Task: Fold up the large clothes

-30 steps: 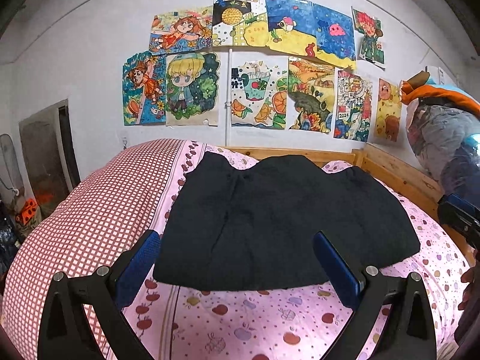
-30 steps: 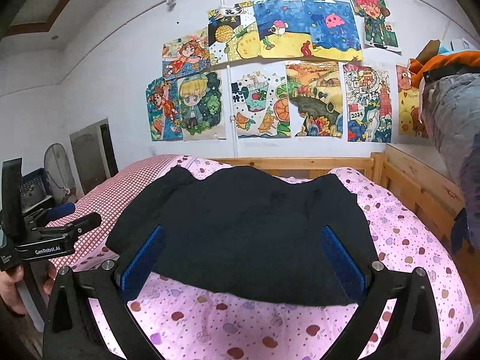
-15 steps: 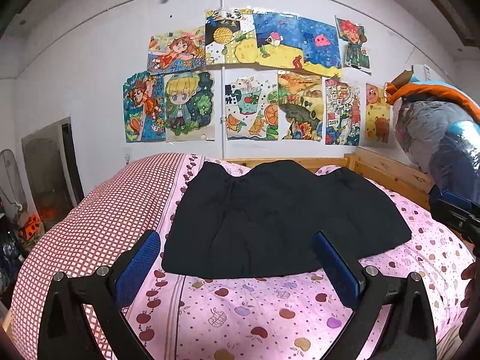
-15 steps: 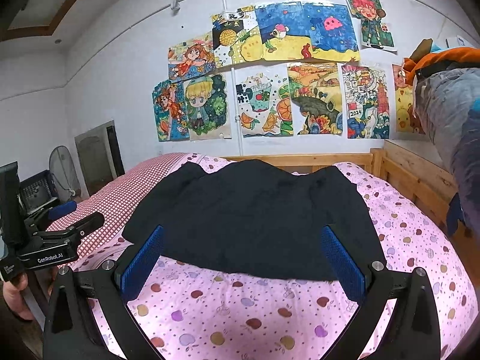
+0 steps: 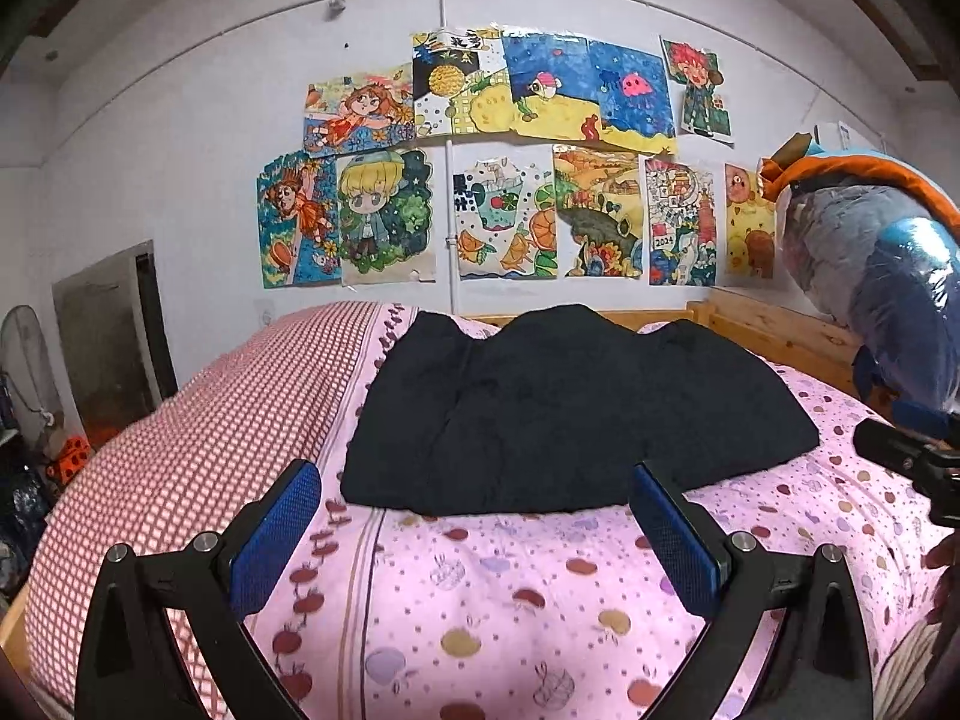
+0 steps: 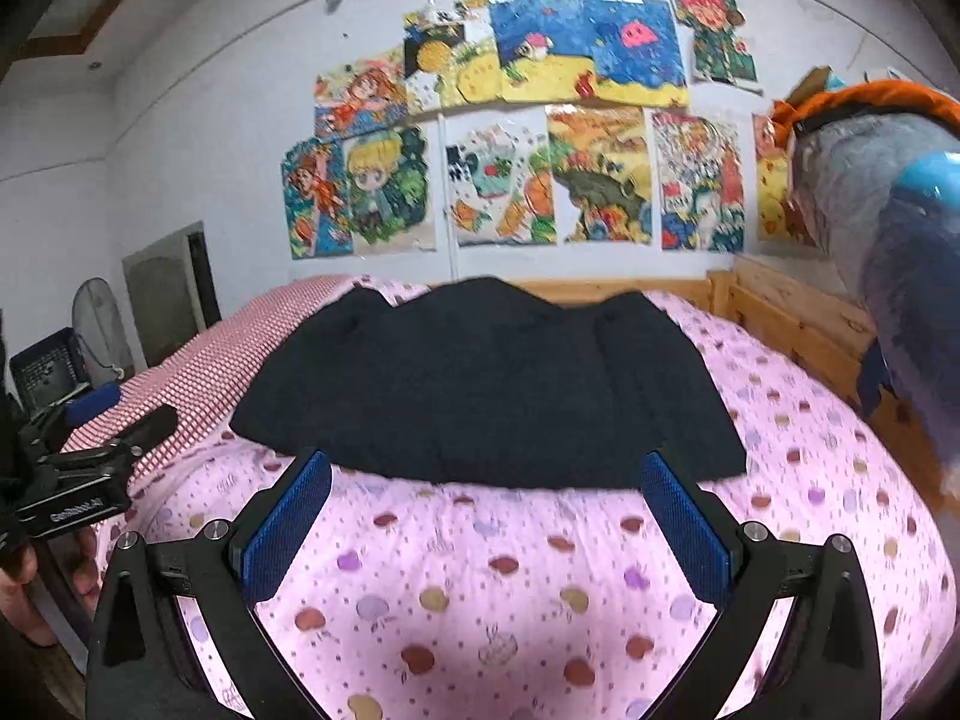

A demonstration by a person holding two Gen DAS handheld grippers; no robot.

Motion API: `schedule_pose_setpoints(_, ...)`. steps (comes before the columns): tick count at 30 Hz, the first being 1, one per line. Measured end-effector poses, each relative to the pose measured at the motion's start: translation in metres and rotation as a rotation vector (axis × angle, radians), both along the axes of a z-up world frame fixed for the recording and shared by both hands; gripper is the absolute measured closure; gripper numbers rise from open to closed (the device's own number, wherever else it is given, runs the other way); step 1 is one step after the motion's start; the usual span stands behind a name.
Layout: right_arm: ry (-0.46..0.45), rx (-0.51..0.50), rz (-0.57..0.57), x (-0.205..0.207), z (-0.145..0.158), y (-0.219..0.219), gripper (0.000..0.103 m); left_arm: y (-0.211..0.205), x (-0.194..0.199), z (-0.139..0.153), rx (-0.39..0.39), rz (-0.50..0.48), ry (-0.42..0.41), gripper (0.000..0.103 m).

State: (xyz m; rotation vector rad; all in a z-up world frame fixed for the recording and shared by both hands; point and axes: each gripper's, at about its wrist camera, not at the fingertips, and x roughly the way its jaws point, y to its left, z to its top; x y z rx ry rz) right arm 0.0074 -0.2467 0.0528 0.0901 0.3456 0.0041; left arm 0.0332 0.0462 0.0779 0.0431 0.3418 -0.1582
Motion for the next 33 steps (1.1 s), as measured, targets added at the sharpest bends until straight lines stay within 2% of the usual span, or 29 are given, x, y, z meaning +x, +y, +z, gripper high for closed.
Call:
schedule_pose_setpoints(6,0.020,0.026,-0.017,-0.006,-0.014,0.002,0.002,0.005,-0.006,-0.012,-0.011,-0.024,0.038,0.000)
schedule_pose_setpoints(9,0.011,0.011,-0.022,-0.012,-0.019,0.004,0.002,0.004,-0.010,-0.017,0.009,-0.016,0.023,0.000)
schedule_pose_setpoints(15,0.004,-0.022,-0.040,-0.020,-0.030,0.007,0.001,0.001,-0.019,-0.025,0.000,-0.048,0.004,0.000)
schedule_pose_setpoints(19,0.000,-0.004,-0.055,-0.026,-0.038,0.005,0.001,-0.005,-0.026,-0.030,0.012,-0.072,-0.016,0.000)
schedule_pose_setpoints(26,0.007,0.017,-0.057,-0.030,-0.050,0.001,0.001,-0.008,-0.021,-0.037,0.007,-0.081,0.023,0.000)
schedule_pose_setpoints(33,0.006,0.016,-0.056,-0.031,-0.053,0.001,0.001,-0.007,-0.021,-0.039,0.003,-0.078,0.024,0.000)
